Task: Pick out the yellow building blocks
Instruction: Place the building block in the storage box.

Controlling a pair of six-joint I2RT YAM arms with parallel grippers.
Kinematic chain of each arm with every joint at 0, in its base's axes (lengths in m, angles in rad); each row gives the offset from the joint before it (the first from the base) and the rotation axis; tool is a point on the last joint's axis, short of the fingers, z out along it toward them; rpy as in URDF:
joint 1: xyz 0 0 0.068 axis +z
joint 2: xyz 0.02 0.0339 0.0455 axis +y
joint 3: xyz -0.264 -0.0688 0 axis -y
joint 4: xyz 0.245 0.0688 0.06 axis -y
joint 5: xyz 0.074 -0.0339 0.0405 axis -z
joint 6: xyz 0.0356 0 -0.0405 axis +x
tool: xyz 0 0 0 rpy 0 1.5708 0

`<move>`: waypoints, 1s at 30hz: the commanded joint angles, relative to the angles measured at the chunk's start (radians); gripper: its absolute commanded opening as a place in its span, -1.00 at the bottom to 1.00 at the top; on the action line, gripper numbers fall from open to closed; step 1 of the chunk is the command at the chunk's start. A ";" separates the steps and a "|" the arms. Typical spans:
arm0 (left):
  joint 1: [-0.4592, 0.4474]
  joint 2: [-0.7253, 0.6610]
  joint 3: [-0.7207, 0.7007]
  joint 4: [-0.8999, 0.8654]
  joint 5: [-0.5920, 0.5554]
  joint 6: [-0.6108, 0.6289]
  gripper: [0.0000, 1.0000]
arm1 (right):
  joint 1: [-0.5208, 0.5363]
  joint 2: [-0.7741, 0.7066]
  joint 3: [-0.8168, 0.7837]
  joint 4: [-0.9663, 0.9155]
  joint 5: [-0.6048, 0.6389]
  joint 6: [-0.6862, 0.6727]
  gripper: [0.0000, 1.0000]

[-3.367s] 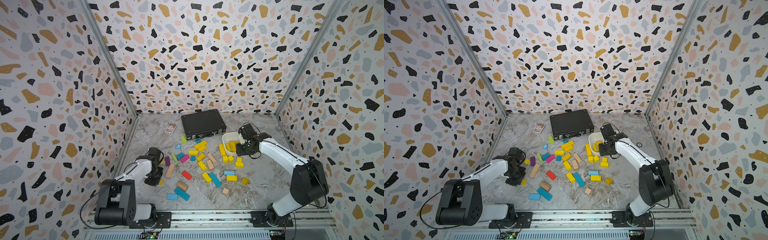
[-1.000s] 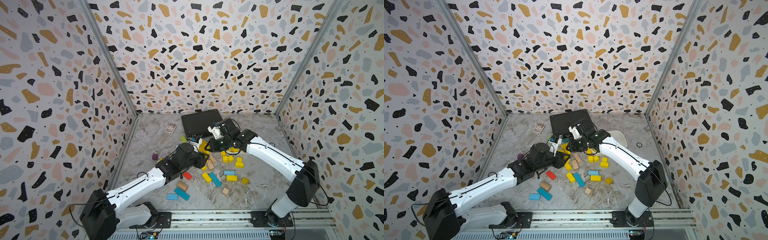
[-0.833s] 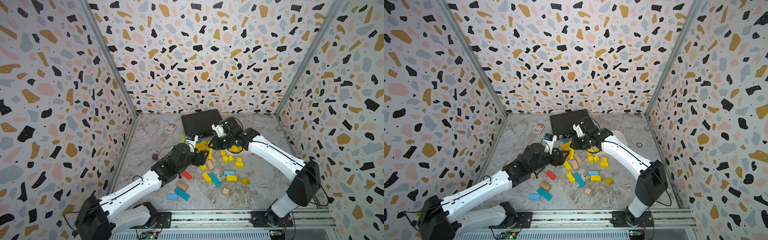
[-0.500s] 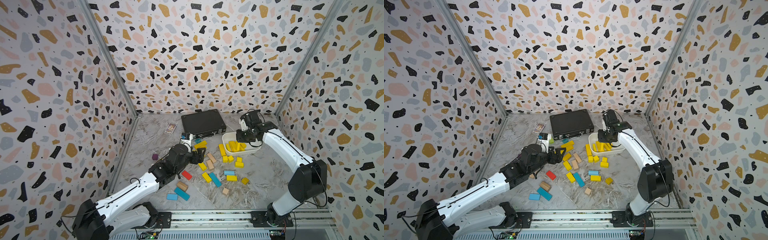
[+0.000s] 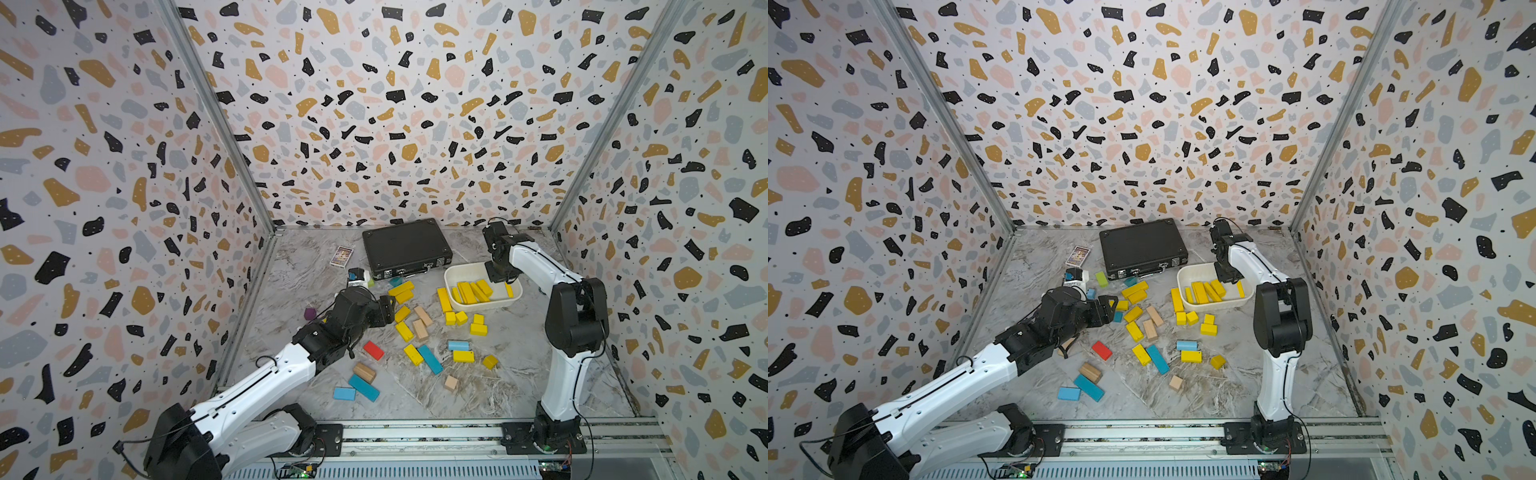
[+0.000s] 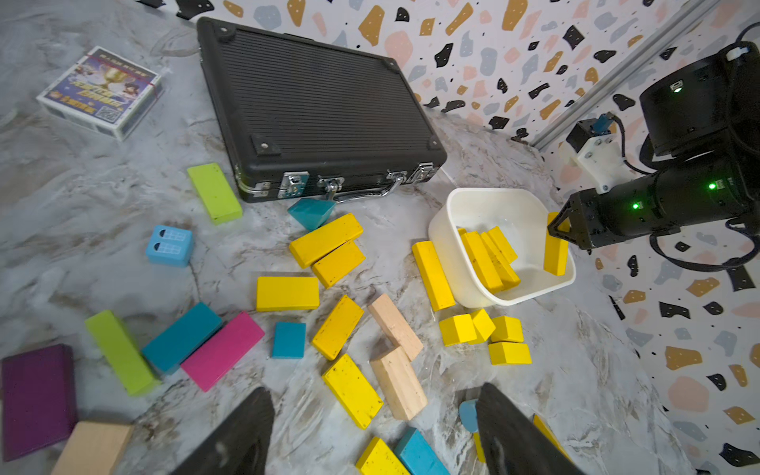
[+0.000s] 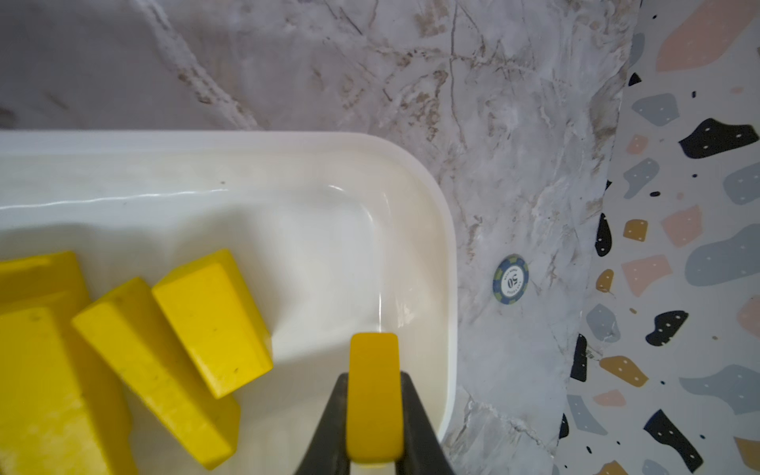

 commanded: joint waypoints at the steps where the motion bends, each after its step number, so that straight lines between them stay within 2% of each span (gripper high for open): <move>1: 0.025 -0.033 -0.018 -0.053 -0.046 -0.045 0.55 | -0.007 0.027 0.036 0.020 0.036 -0.040 -1.00; 5: 0.041 -0.052 -0.032 -0.076 -0.075 -0.073 0.54 | -0.030 0.066 0.043 0.022 -0.045 -0.020 -0.87; 8: 0.050 -0.071 -0.036 -0.106 -0.122 -0.087 0.54 | -0.051 0.060 0.030 0.026 -0.134 0.021 -0.66; 13: 0.059 -0.098 -0.048 -0.122 -0.168 -0.109 0.52 | -0.063 -0.013 -0.022 0.051 -0.214 0.045 -0.31; 18: 0.063 -0.108 -0.059 -0.134 -0.181 -0.132 0.52 | -0.065 -0.149 -0.089 0.058 -0.286 0.052 -0.20; 23: 0.068 -0.103 -0.074 -0.138 -0.193 -0.168 0.52 | -0.053 -0.342 -0.217 0.064 -0.426 0.116 -0.17; 25: 0.074 -0.094 -0.079 -0.142 -0.198 -0.186 0.52 | -0.009 -0.413 -0.268 0.051 -0.508 0.141 -0.17; 30: 0.097 -0.060 -0.081 -0.179 -0.198 -0.267 0.51 | 0.221 -0.527 -0.364 0.003 -0.525 0.175 -0.17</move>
